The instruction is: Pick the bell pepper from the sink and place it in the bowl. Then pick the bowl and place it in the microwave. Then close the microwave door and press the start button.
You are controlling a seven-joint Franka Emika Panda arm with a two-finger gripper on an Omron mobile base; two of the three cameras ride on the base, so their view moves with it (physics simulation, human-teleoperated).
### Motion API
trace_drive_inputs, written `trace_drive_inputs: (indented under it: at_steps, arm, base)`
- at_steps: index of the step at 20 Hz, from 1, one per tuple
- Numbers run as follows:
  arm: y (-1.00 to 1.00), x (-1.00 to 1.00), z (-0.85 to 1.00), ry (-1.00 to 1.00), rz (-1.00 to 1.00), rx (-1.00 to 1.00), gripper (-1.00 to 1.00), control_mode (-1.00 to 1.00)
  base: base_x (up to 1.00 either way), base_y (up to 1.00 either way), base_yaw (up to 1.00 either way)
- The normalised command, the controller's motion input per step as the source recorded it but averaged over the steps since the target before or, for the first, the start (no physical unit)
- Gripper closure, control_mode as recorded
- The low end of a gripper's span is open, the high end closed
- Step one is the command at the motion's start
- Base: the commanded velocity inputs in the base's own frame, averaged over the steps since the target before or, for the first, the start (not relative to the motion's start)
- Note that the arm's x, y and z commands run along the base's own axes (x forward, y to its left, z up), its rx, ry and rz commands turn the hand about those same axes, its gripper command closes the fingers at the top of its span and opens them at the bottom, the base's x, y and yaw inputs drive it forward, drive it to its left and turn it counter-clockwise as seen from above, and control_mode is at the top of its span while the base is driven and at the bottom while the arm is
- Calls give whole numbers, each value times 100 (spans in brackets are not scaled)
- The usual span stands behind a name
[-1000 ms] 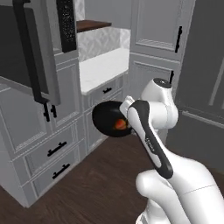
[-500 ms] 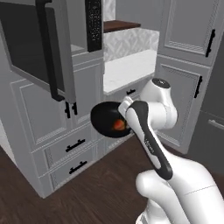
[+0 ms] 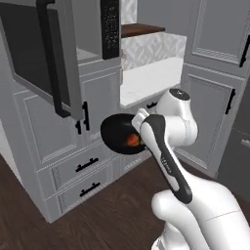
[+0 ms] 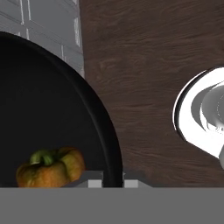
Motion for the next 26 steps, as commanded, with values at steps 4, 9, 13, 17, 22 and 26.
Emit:
trace_drive_inputs:
  at_steps: [4,9,13,17,22,26]
  arm:
    - [0,0,0,0,0,0,100,100]
    - [0,0,0,0,0,0,100,100]
    - [0,0,0,0,0,0,100,100]
    - [0,0,0,0,0,0,100,100]
    - [0,0,0,0,0,0,100,100]
    - [0,0,0,0,0,0,100,100]
  base:
    - [60,-4,17]
    - [48,-41,22]
    - [36,-39,21]
    - [9,-24,23]
    - [24,-13,26]
    - [29,-9,26]
